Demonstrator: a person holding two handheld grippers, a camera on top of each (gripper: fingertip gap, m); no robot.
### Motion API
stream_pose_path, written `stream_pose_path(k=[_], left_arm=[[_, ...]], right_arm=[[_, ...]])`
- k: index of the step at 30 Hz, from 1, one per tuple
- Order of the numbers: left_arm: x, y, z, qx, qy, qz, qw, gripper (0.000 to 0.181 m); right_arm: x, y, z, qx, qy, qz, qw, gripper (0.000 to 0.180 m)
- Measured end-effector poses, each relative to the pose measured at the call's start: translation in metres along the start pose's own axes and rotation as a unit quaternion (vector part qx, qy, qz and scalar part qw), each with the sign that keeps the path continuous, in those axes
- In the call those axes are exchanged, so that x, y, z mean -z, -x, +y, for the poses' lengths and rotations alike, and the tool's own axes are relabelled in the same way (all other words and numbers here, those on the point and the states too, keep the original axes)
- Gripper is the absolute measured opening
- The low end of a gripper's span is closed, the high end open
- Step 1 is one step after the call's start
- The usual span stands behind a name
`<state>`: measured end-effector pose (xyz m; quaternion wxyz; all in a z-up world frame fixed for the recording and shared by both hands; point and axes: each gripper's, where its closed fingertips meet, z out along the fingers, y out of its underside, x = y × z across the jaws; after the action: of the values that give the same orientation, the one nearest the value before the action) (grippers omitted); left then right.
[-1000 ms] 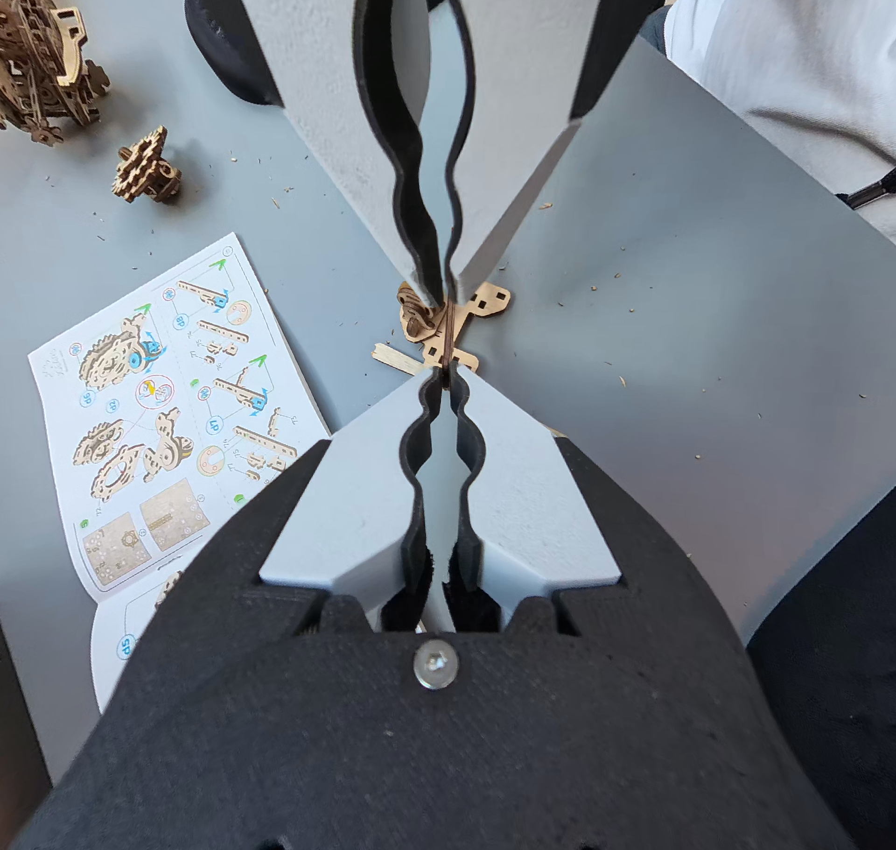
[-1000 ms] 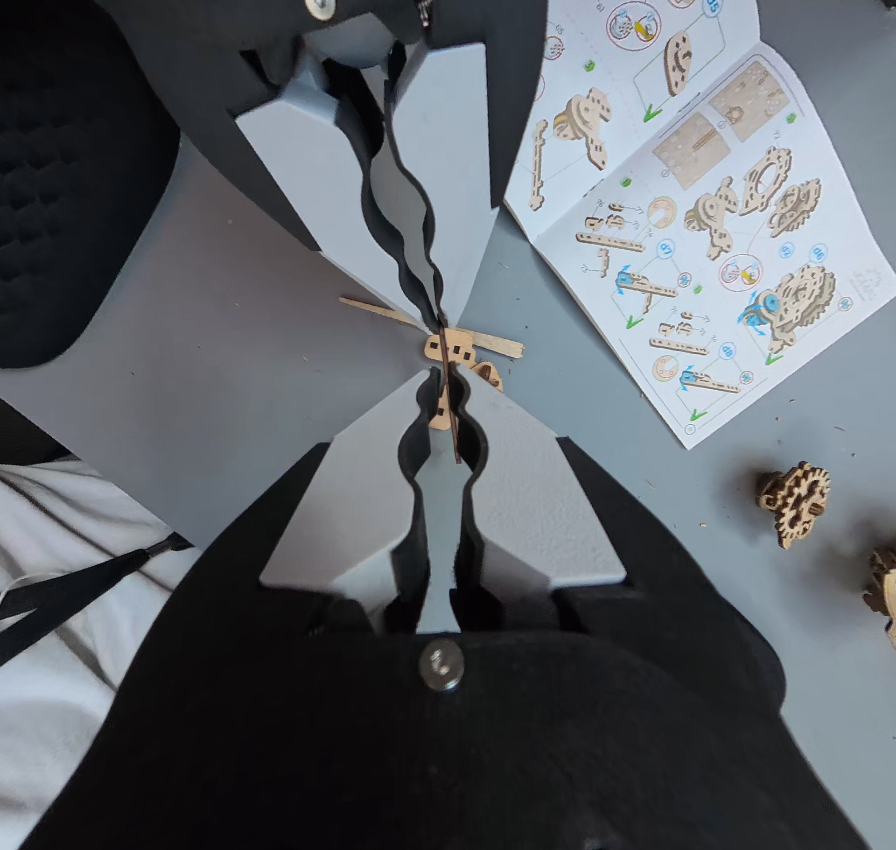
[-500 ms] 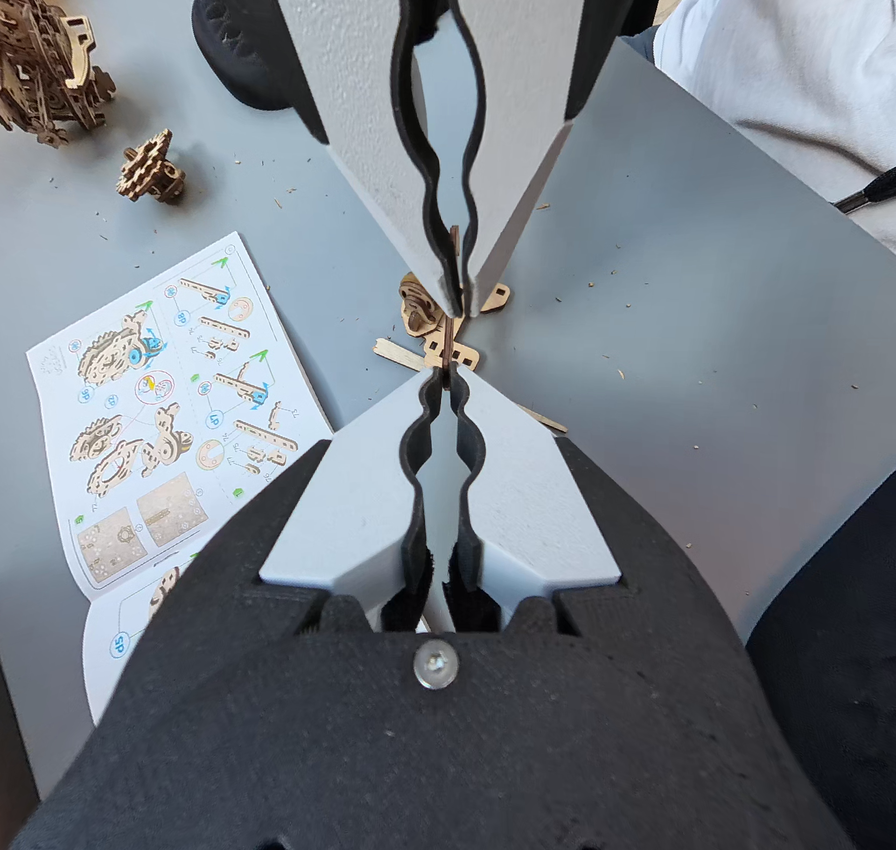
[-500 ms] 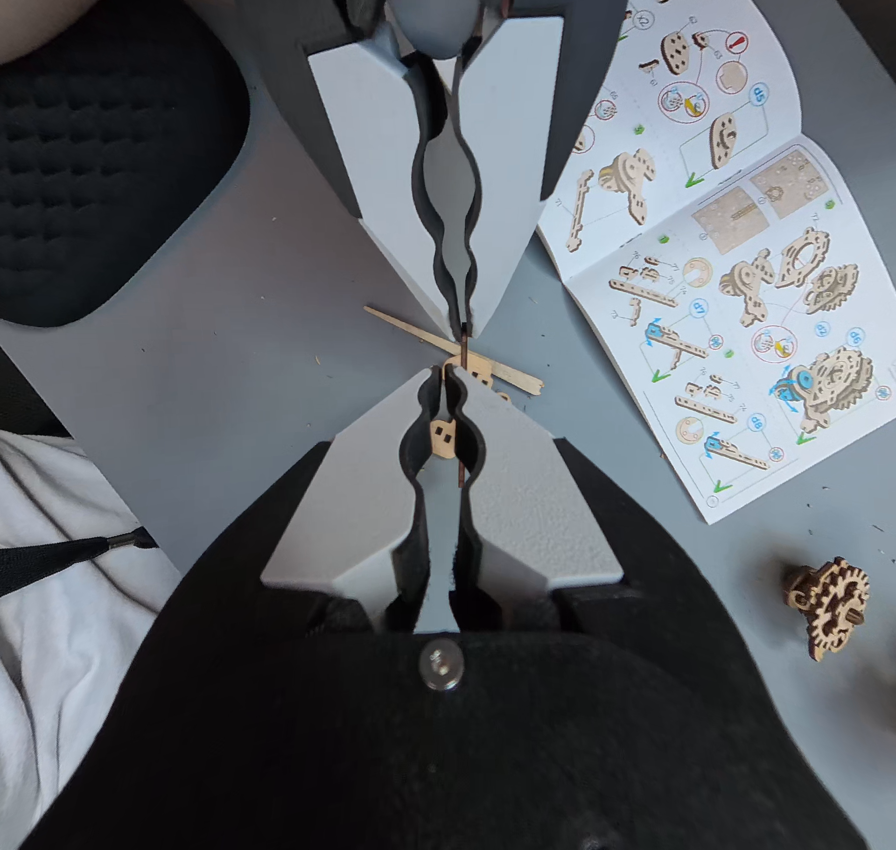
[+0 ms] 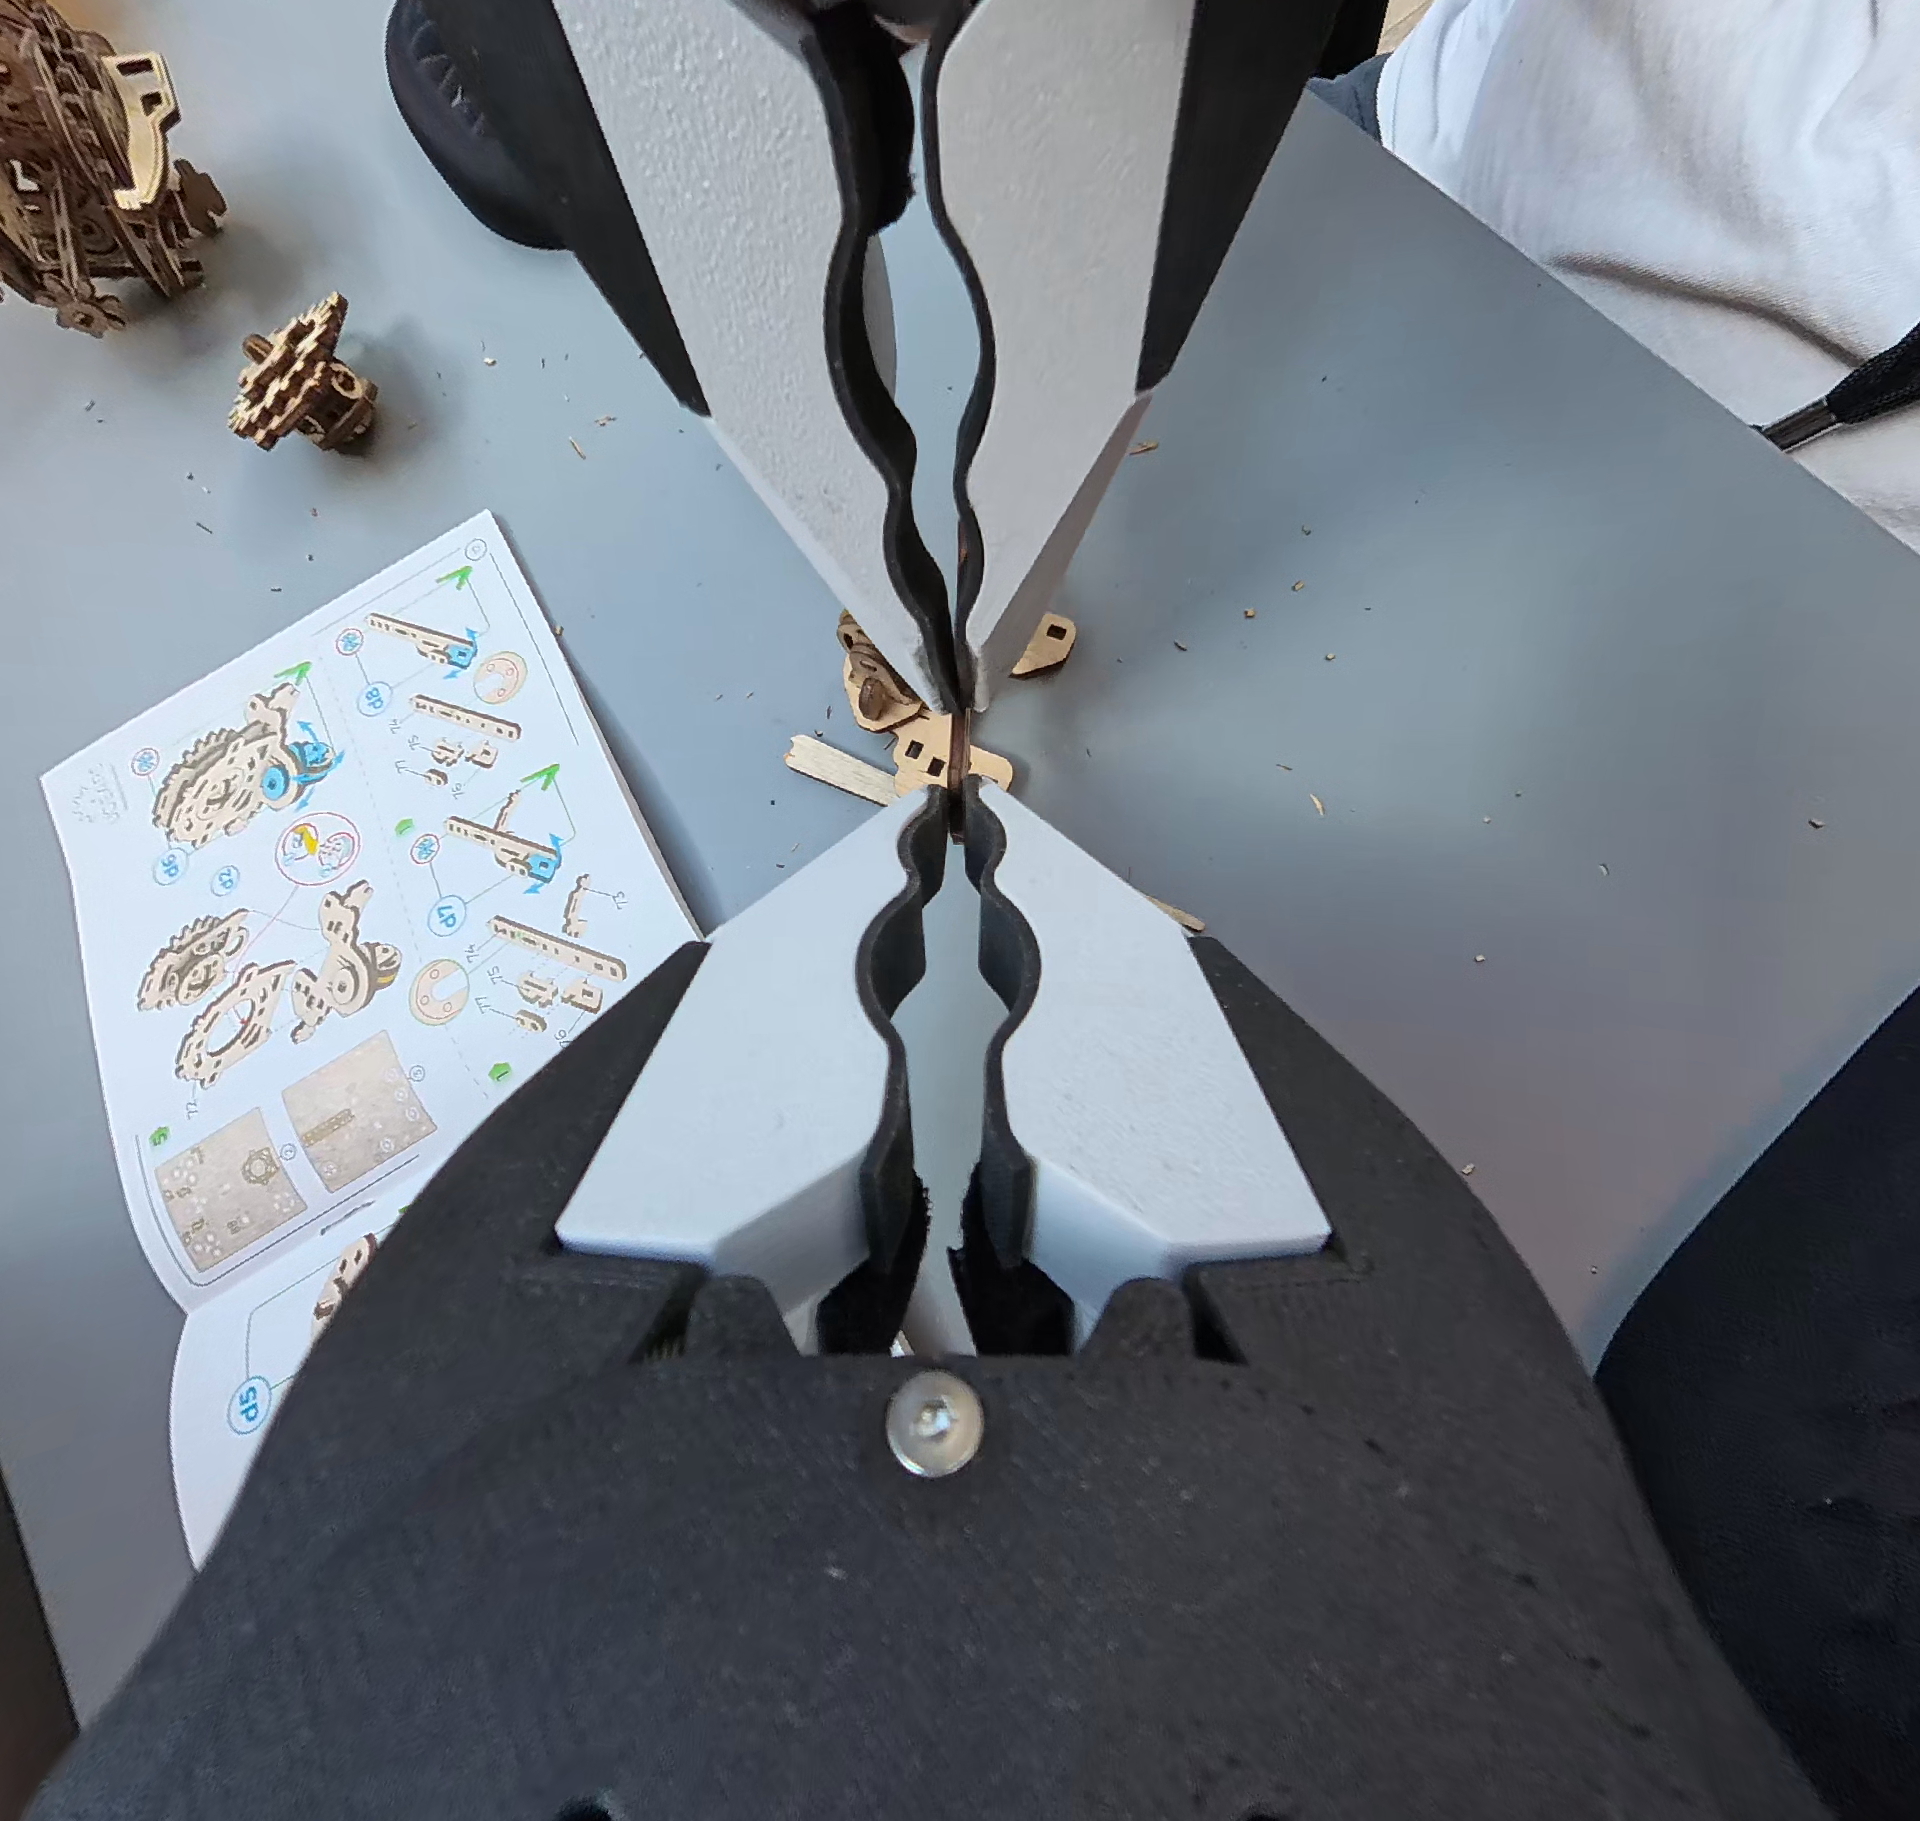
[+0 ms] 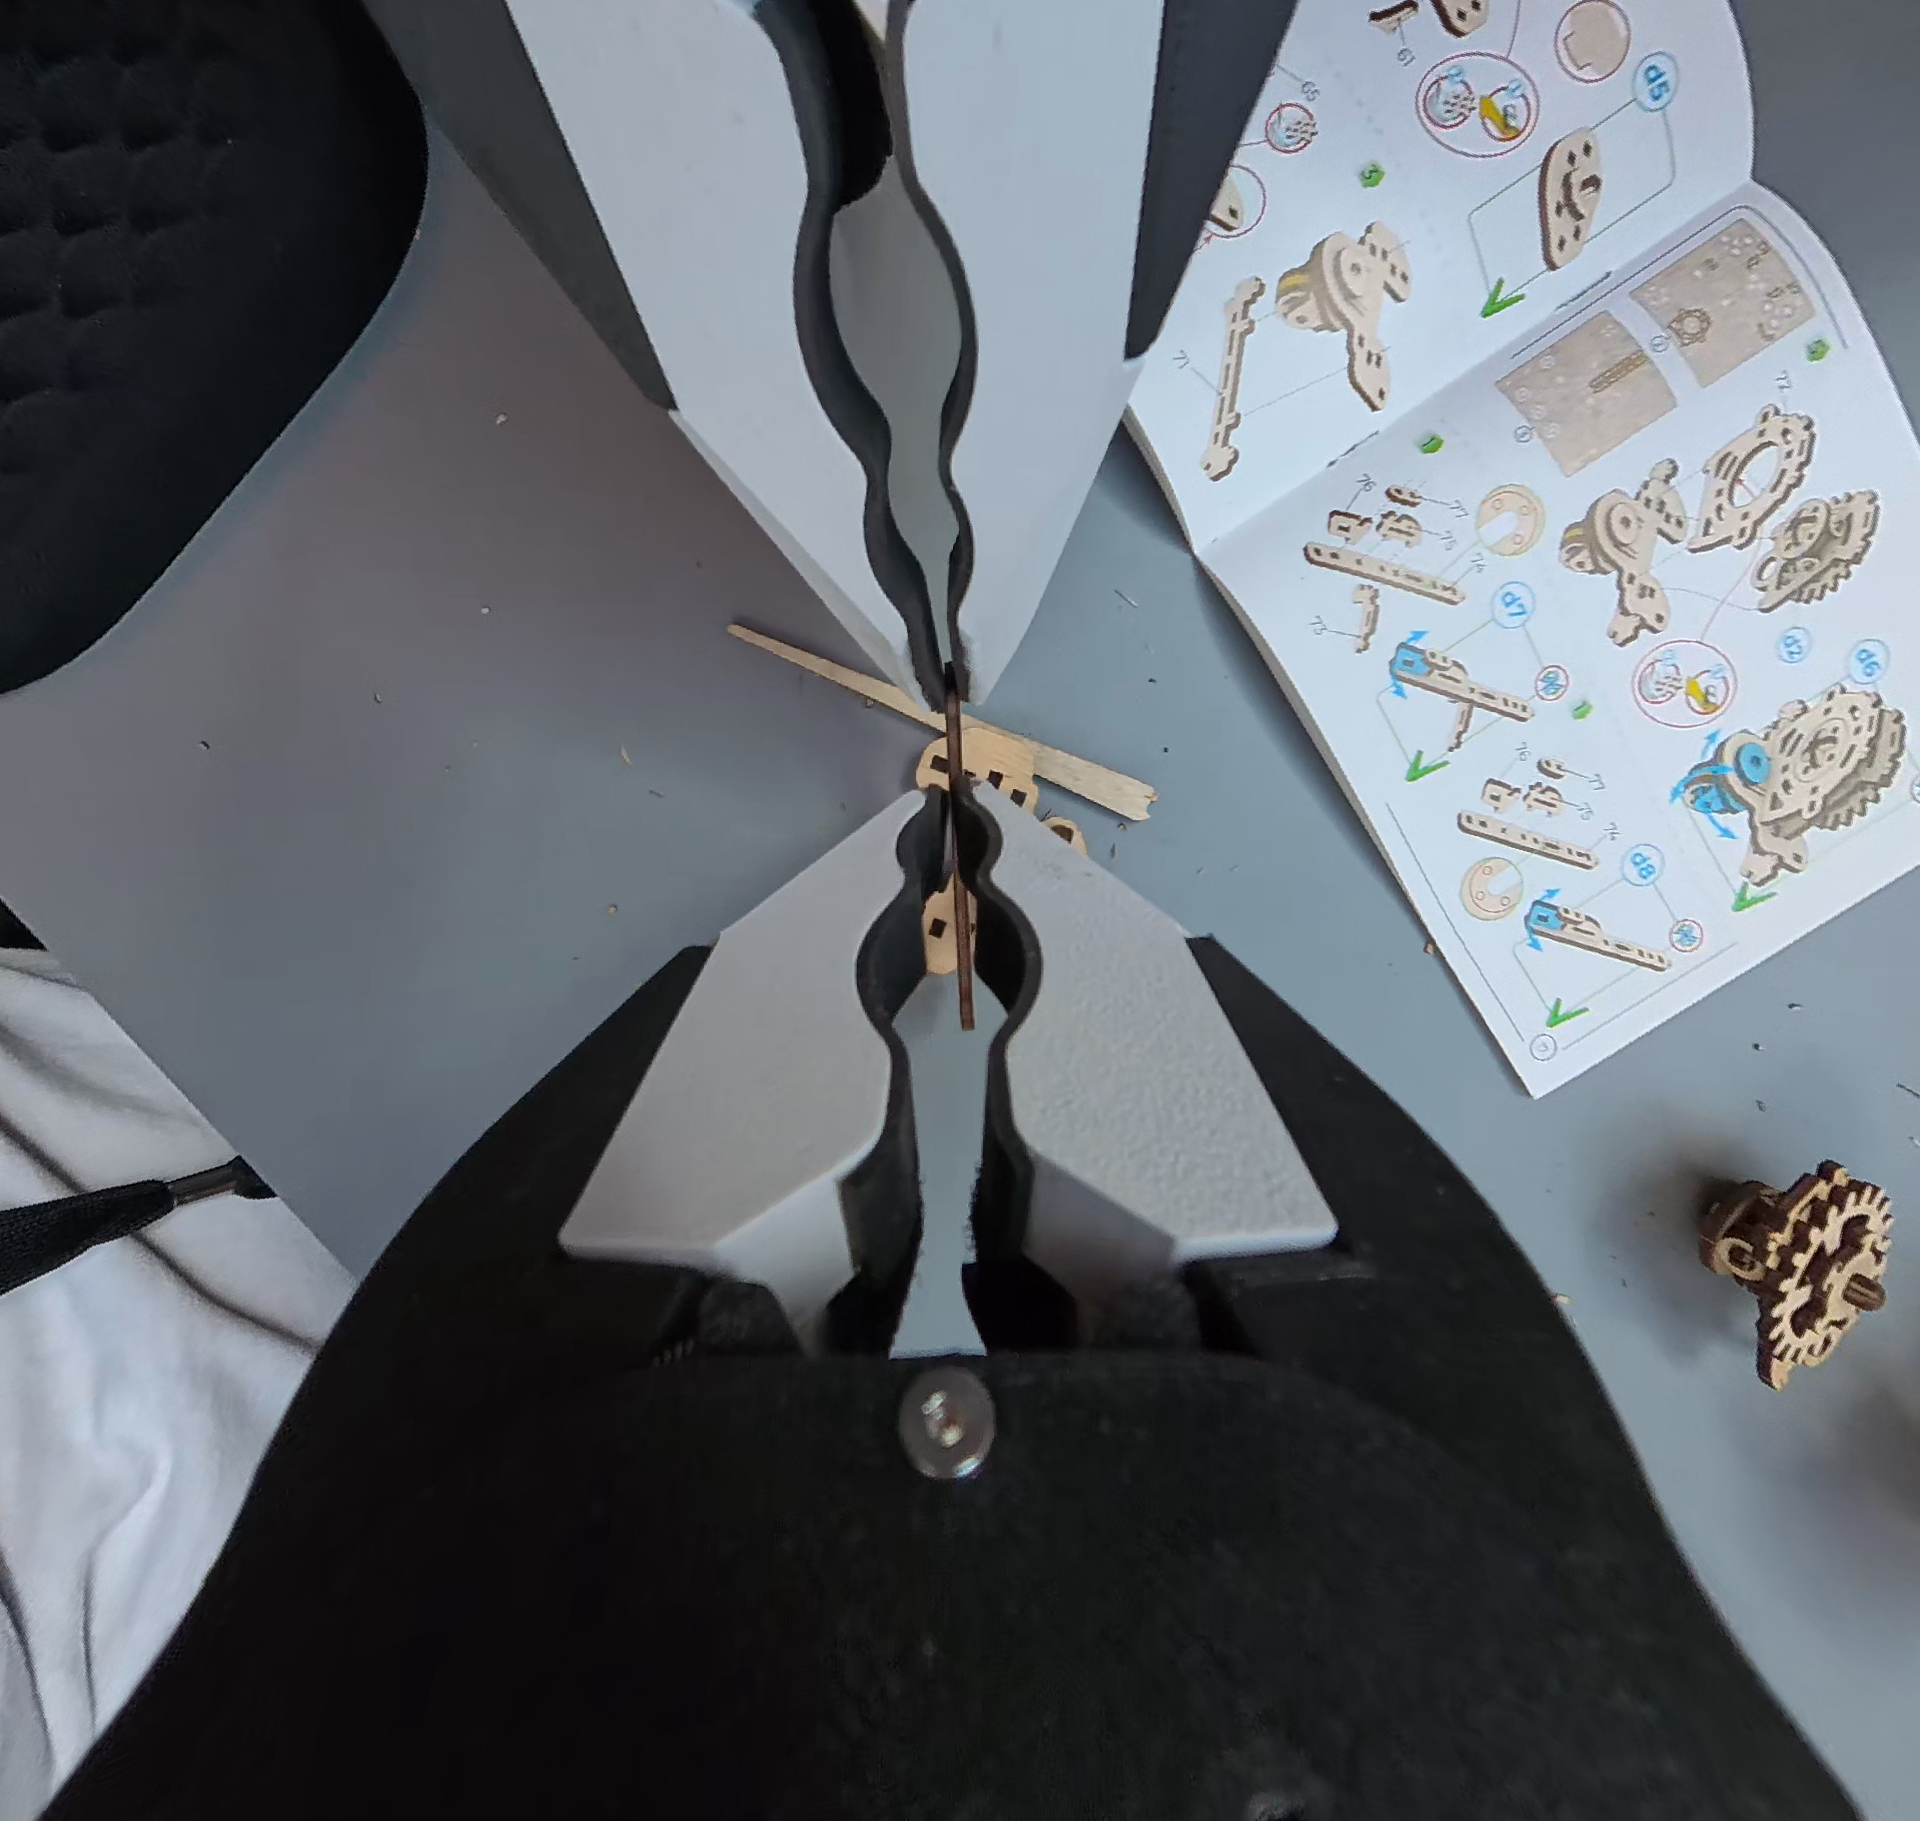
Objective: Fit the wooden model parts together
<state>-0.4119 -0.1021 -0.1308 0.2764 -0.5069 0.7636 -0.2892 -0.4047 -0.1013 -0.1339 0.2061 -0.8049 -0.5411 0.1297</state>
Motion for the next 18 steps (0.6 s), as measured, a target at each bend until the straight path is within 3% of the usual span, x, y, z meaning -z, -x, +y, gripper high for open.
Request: stream_pose_path(k=[10,18], left_arm=[[0.002,0.002,-0.003,0.012,-0.014,0.002,1.0,0.0],[0.004,-0.001,-0.007,0.0,-0.022,0.005,1.0,0.0]], right_arm=[[0.004,0.007,-0.001,-0.094,-0.005,-0.004,0.996,0.0],[0.02,0.0,-0.015,0.02,-0.036,0.074,0.996,0.012]])
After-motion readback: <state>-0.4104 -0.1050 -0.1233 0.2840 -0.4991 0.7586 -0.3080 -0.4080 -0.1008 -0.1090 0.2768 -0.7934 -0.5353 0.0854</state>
